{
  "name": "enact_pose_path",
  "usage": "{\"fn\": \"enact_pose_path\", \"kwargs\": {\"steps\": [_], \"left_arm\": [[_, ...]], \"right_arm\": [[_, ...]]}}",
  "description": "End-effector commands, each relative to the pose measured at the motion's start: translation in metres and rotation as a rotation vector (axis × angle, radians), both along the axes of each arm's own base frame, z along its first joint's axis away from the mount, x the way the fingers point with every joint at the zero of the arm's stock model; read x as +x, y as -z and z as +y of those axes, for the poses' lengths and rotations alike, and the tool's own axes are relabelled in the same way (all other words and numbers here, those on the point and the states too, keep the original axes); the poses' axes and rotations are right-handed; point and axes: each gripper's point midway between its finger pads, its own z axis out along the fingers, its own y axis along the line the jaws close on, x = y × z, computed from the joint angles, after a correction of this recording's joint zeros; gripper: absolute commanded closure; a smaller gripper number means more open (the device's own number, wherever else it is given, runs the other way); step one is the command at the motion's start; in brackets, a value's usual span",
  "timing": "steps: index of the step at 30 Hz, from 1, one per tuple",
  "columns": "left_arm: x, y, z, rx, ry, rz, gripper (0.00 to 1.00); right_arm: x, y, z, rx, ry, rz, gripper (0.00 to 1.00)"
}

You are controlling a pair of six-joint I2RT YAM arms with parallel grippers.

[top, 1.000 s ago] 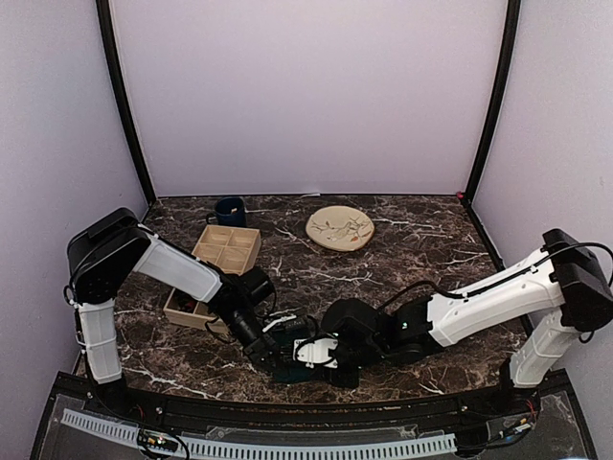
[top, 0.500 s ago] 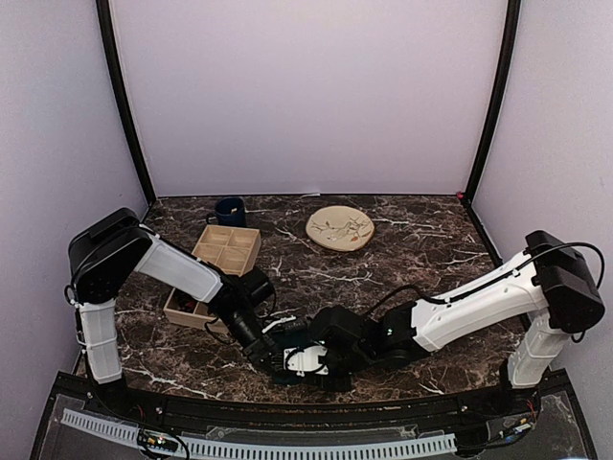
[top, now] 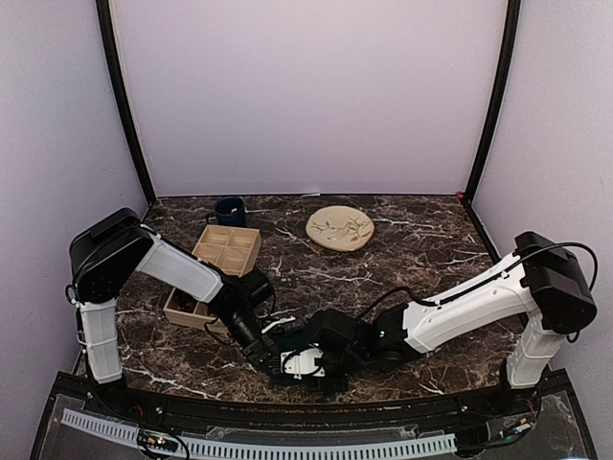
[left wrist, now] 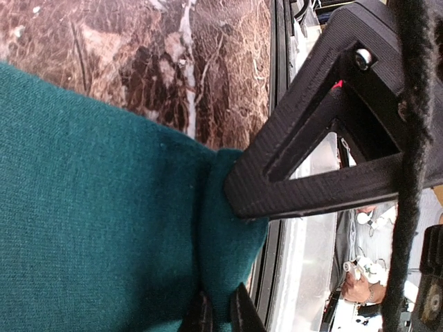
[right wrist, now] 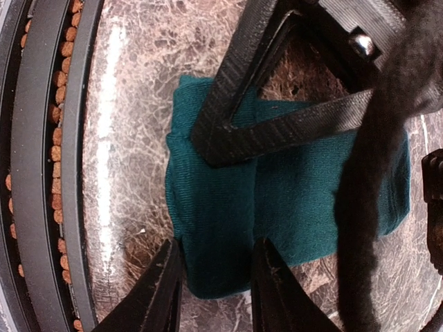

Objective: Roll the socks
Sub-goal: Roll the sock at the center of the board.

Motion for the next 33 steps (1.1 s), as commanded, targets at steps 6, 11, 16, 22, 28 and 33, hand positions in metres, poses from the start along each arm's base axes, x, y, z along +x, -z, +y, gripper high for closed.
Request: {"fn": "enact_pose_path", "kwargs": {"steps": [6, 11, 16, 22, 28, 33], "left_arm": [[-0.004, 0.02, 0.014, 0.094, 0.008, 0.001, 1.0], [-0.005, 0.02, 0.015, 0.096, 0.01, 0.004, 1.0], [-0.005, 0.02, 0.015, 0.099, 0.012, 0.004, 1.0], [-0.004, 0.019, 0.015, 0.105, 0.01, -0.001, 0.98], [0.004, 0.018, 0.015, 0.132, -0.014, -0.055, 0.89], [0.015, 0.015, 0.015, 0.158, -0.043, -0.113, 0.82]], "right_arm": [[0.0, 0.004, 0.013, 0.009, -0.025, -0.019, 0.73], [0.0, 0.008, 0.013, 0.001, -0.026, -0.02, 0.74], [0.001, 0.018, 0.011, -0.028, -0.03, -0.014, 0.75], [-0.001, 0.025, 0.006, -0.061, -0.033, 0.03, 0.87], [-0.001, 0.032, -0.001, -0.1, -0.021, 0.071, 1.0], [-0.001, 0.036, -0.006, -0.124, -0.009, 0.097, 1.0]]}}
